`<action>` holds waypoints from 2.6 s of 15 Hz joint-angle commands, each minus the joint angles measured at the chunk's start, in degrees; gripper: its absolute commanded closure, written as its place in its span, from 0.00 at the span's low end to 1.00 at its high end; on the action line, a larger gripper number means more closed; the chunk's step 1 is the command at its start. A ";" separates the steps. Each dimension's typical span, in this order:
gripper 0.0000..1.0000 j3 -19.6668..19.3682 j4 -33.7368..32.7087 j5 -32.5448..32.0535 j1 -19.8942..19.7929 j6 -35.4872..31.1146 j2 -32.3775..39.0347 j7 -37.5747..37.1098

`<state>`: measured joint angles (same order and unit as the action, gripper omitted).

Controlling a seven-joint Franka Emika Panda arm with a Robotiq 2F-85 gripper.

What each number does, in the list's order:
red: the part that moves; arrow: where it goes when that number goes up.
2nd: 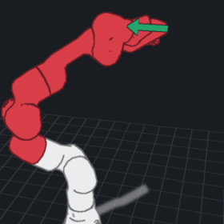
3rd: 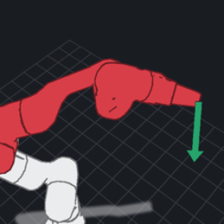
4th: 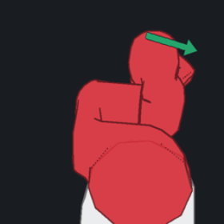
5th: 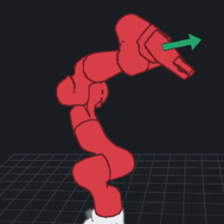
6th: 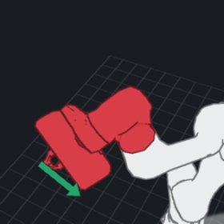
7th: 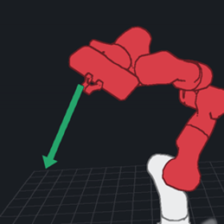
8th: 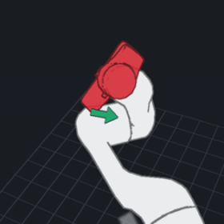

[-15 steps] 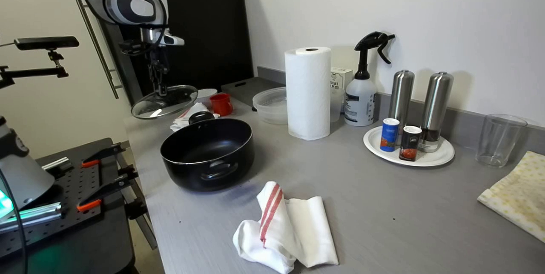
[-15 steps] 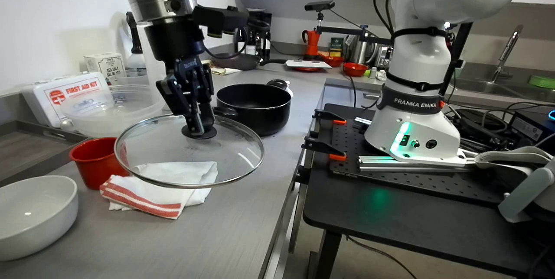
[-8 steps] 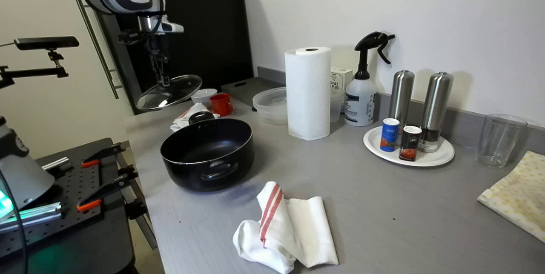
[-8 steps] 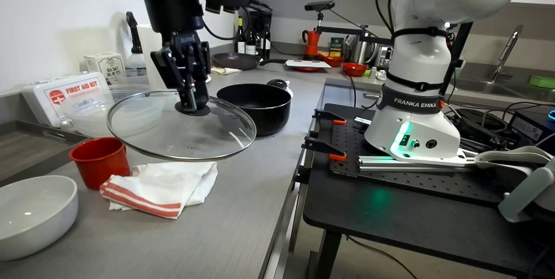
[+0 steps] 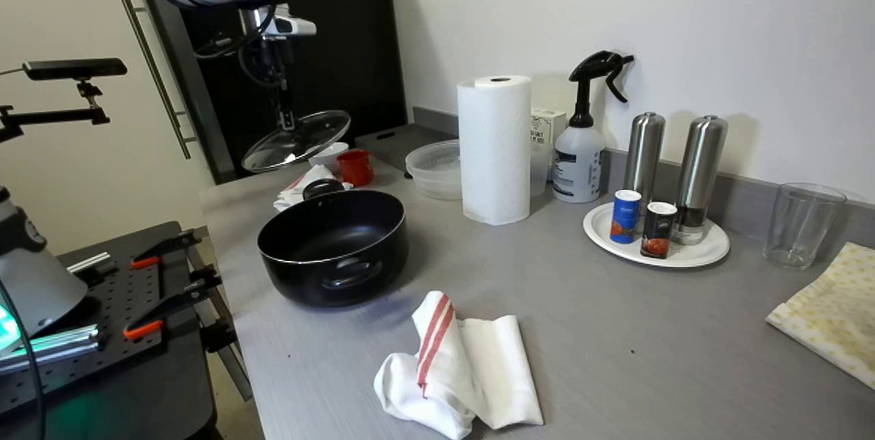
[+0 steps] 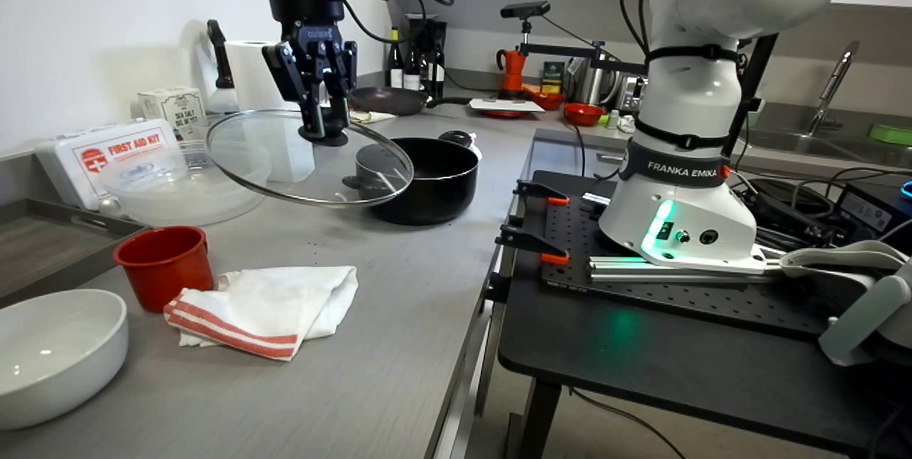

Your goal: Put the glass lid on the black pot.

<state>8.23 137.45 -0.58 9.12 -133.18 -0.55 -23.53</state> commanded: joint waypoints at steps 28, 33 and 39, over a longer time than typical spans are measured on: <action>0.75 -14.22 -5.24 2.69 -14.95 8.29 4.97 -3.27; 0.75 -15.71 -6.61 5.02 -15.88 8.79 7.38 -2.41; 0.75 -17.03 -5.20 7.12 -16.86 7.83 8.27 -1.63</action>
<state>-8.17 132.52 4.65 -7.35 -126.72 8.26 -26.71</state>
